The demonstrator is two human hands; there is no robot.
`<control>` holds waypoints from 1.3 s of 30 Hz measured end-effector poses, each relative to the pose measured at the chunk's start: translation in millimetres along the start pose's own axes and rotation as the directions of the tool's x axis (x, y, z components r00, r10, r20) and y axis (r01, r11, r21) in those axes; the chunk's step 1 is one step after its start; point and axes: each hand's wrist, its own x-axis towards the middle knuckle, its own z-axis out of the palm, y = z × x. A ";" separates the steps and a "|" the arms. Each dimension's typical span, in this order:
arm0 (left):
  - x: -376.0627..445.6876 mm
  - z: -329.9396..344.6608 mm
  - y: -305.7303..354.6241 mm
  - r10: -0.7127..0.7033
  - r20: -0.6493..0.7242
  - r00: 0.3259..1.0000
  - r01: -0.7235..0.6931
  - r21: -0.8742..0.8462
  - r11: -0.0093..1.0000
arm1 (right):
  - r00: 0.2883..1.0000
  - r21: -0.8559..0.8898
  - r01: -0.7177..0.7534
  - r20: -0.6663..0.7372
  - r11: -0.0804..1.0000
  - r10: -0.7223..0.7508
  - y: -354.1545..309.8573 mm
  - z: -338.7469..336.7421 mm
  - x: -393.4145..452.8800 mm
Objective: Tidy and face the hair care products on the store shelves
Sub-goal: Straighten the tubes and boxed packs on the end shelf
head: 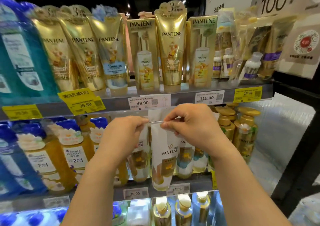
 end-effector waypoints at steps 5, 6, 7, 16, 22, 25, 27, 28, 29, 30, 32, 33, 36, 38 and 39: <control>-1.9 -5.4 -25.9 -0.024 -0.043 0.999 0.028 0.111 0.993 | 0.999 -0.037 0.032 -0.035 0.999 -0.034 -7.3 24.0 8.5; -0.4 -4.7 -29.3 -0.016 -0.036 0.999 0.021 0.134 0.991 | 0.999 -0.051 0.033 -0.036 0.998 -0.035 -8.5 28.8 9.7; 1.2 -3.1 -32.2 -0.012 -0.025 1.000 0.015 0.148 0.989 | 0.999 -0.075 0.032 -0.034 0.997 -0.034 -9.8 32.8 11.2; 10.2 -0.5 -36.6 -0.064 -0.005 0.998 0.064 0.070 0.995 | 0.997 -0.235 -0.055 -0.060 0.970 0.042 -14.1 45.4 19.4; 8.7 -11.5 -34.2 -0.073 0.047 0.996 0.073 0.009 0.997 | 0.997 -0.252 -0.059 -0.064 0.966 0.045 -11.7 47.3 25.0; 7.8 -14.0 -34.1 -0.078 0.052 0.996 0.078 -0.006 0.997 | 0.996 -0.247 -0.045 -0.084 0.968 0.025 -7.8 47.0 25.4; 8.0 -15.4 -34.9 -0.086 0.062 0.994 0.087 -0.021 0.996 | 0.993 -0.243 -0.010 -0.116 0.970 -0.019 -5.6 48.0 25.1; 8.6 -15.8 -35.6 -0.089 0.073 0.993 0.091 -0.023 0.996 | 0.992 -0.240 -0.003 -0.120 0.971 -0.027 -5.5 48.2 25.7; 9.7 -15.6 -36.8 -0.091 0.080 0.993 0.093 -0.024 0.995 | 0.994 -0.240 -0.004 -0.107 0.971 -0.023 -5.8 48.5 26.8; 10.5 -15.3 -38.0 -0.094 0.082 0.992 0.097 -0.028 0.995 | 0.997 -0.245 -0.009 -0.075 0.970 -0.010 -6.3 48.8 27.7; 11.8 -13.7 -40.7 -0.104 0.077 0.992 0.107 -0.037 0.994 | 0.999 -0.271 -0.036 0.024 0.962 0.044 -6.2 49.7 29.4; 12.4 -12.7 -41.7 -0.109 0.075 0.991 0.113 -0.043 0.993 | 0.995 -0.291 -0.054 0.065 0.955 0.076 -5.8 49.9 30.4; 13.0 -10.4 -43.8 -0.120 0.064 0.991 0.125 -0.077 0.989 | 0.988 -0.361 -0.074 0.097 0.929 0.117 -3.8 49.3 34.0; 13.5 -9.4 -45.2 -0.134 0.060 0.989 0.140 -0.102 0.985 | 0.987 -0.395 -0.073 0.105 0.916 0.124 -3.4 46.9 37.1; 13.4 -9.2 -45.9 -0.147 0.062 0.987 0.154 -0.117 0.981 | 0.985 -0.409 -0.072 0.116 0.909 0.130 -3.6 45.5 38.2</control>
